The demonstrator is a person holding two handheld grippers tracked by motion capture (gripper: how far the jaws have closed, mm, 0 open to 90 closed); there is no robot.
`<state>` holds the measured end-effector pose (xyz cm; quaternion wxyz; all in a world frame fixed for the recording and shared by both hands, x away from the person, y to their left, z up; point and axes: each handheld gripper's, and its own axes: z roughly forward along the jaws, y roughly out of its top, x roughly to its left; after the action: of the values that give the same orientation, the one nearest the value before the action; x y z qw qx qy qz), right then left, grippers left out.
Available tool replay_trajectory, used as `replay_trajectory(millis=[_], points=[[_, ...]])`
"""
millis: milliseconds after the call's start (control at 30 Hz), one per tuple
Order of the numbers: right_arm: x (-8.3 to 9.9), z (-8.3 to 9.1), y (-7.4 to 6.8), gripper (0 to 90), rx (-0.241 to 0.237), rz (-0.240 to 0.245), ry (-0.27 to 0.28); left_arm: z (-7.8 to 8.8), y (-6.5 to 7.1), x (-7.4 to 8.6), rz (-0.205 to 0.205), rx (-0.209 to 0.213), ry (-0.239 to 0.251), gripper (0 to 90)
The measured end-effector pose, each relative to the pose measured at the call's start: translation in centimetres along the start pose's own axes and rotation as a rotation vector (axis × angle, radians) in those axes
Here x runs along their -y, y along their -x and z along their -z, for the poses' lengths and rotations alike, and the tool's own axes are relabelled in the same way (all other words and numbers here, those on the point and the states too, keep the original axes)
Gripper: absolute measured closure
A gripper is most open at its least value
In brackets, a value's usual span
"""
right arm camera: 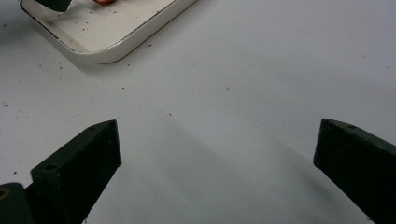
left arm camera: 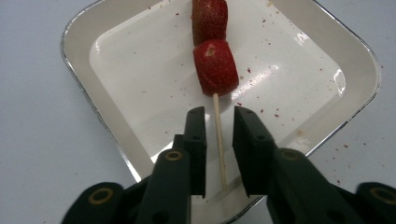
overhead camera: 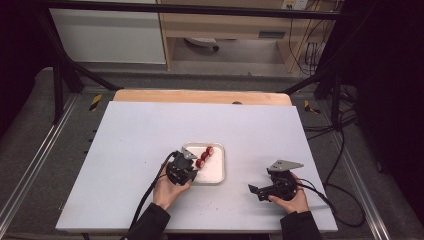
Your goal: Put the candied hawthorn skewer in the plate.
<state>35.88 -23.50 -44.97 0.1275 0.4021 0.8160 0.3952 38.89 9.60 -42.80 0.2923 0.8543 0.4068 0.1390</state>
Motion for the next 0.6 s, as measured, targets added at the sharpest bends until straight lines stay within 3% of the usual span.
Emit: replay_trajectory(millis=[133, 333, 600], points=[[0.0, 0.0, 0.0, 1.4, 0.000, -0.003, 0.004, 0.6, -0.3, 0.0, -0.011, -0.021, 0.016, 57.4], [-0.1, 0.1, 0.0, 1.3, 0.002, -0.007, 0.011, 1.3, -0.4, 0.0, -0.060, 0.022, -0.008, 37.9], [-0.1, 0.3, 0.1, 1.1, 0.004, -0.003, 0.011, 3.1, -1.5, 0.8, -0.086, 0.085, -0.007, 22.8]])
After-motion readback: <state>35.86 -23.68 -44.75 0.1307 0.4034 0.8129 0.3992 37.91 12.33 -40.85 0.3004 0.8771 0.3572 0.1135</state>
